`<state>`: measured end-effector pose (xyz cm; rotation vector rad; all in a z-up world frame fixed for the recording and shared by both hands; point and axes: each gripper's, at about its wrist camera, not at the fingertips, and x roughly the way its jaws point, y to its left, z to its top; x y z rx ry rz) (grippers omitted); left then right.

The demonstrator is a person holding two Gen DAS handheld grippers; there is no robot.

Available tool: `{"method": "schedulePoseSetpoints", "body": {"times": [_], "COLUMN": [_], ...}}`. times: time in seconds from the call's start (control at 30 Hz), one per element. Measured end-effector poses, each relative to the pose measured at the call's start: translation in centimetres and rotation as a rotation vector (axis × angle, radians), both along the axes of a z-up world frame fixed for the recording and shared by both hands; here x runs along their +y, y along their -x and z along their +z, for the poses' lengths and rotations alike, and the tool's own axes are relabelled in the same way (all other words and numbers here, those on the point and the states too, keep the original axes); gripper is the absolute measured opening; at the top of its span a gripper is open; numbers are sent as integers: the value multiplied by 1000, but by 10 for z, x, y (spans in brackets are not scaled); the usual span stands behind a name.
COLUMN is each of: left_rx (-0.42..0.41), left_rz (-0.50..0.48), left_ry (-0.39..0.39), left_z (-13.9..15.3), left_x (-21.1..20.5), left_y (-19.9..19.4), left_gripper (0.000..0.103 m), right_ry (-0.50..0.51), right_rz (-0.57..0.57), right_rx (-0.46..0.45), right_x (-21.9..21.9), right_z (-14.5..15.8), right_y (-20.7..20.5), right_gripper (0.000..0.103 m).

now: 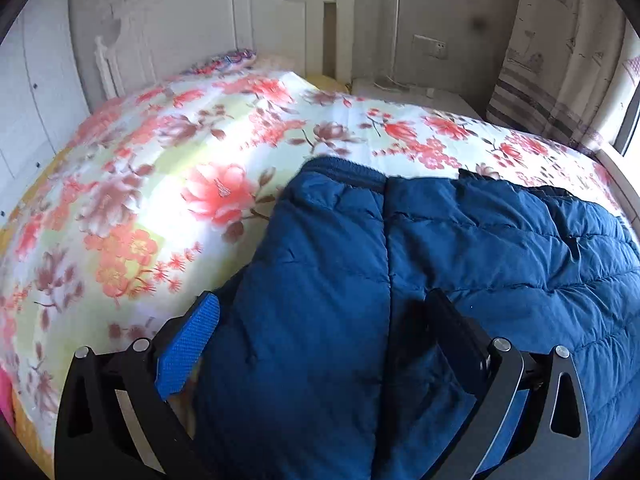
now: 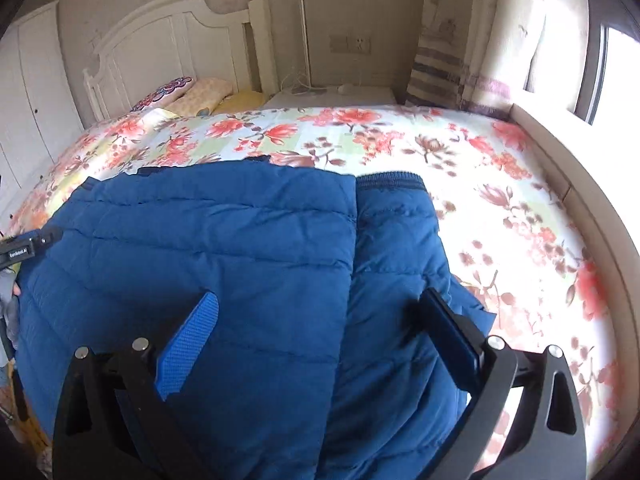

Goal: Fold large clothes
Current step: 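Release the jacket with both tools and press the fold flat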

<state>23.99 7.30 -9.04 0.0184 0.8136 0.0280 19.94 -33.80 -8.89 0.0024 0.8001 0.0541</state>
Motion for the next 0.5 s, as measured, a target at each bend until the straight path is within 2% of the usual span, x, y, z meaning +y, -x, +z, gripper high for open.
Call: {"method": "schedulePoseSetpoints", "body": {"times": [0.03, 0.1, 0.17, 0.23, 0.33, 0.37, 0.5], "left_rx": [-43, -107, -154, -134, -23, -55, -9], "left_rz": [2, -56, -141, -254, -292, -287, -298], "left_ry": [-13, 33, 17, -21, -144, -125, -53], "left_z": [10, 31, 45, 38, -15, -19, -20], "left_x": [-4, -17, -45, -79, -115, -114, -104], "left_y": [10, 30, 49, 57, 46, 45, 39], "left_gripper": [98, 98, 98, 98, 99, 99, 99], "right_ry": [18, 23, 62, 118, 192, 182, 149], "right_rz": [34, 110, 208, 301, 355, 361, 358], "right_rx": [-30, -63, -82, -72, 4, -22, 6], "right_x": [11, 32, 65, 98, 133, 133, 127], "right_z": [8, 19, 27, 23, -12, -17, -18], "right_y": [9, 19, 31, 40, 32, 33, 30], "right_gripper": [99, 99, 100, 100, 101, 101, 101]}}
